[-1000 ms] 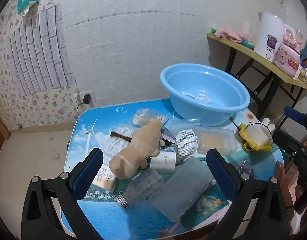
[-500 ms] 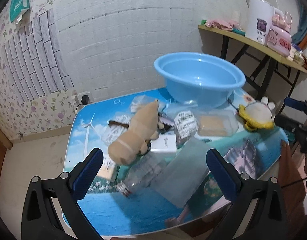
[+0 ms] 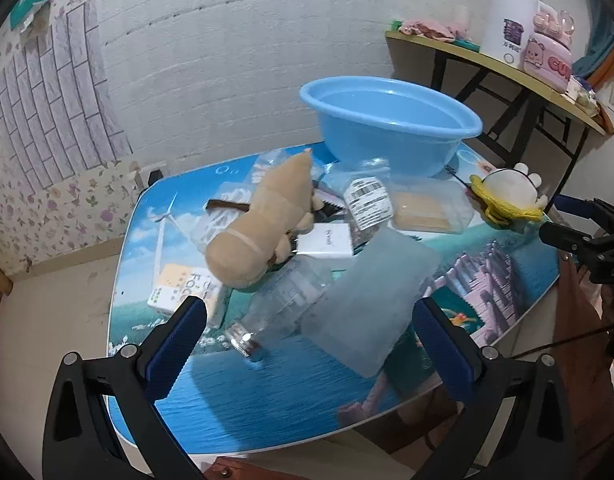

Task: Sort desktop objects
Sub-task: 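Move the left gripper back over the Face tissue pack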

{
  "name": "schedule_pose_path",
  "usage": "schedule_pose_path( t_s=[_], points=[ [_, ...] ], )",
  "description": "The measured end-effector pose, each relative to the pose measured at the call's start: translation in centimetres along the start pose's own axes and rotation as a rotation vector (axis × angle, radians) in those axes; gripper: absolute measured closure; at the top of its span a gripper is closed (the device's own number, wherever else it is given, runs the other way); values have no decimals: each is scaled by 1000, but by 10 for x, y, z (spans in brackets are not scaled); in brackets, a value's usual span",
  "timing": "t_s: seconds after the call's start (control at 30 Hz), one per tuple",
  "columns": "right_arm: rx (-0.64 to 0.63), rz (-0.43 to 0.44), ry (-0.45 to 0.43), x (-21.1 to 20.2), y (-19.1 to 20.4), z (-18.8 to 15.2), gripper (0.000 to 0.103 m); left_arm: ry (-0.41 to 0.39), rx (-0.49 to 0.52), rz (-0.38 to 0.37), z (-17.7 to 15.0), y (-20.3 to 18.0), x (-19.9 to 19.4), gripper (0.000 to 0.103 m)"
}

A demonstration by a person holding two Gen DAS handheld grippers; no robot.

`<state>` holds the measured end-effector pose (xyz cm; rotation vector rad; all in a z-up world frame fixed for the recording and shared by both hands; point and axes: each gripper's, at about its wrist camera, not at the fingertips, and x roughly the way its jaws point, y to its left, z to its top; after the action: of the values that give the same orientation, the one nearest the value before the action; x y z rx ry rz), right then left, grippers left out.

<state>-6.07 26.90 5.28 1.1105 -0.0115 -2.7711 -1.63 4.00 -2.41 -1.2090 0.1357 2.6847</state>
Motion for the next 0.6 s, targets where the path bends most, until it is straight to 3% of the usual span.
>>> schedule_pose_path(
  t_s=[0.1, 0.2, 0.37, 0.6],
  points=[
    [19, 31, 7, 0, 2, 0, 3, 48, -25, 15, -1, 10, 5, 0],
    [0, 70, 15, 2, 13, 0, 3, 168, -80, 132, -1, 25, 17, 0],
    [-43, 132, 58, 11, 34, 0, 10, 146, -79, 94, -9, 37, 18, 0],
    [-17, 47, 36, 11, 21, 10, 11, 100, -44, 72, -10, 46, 16, 11]
  ],
)
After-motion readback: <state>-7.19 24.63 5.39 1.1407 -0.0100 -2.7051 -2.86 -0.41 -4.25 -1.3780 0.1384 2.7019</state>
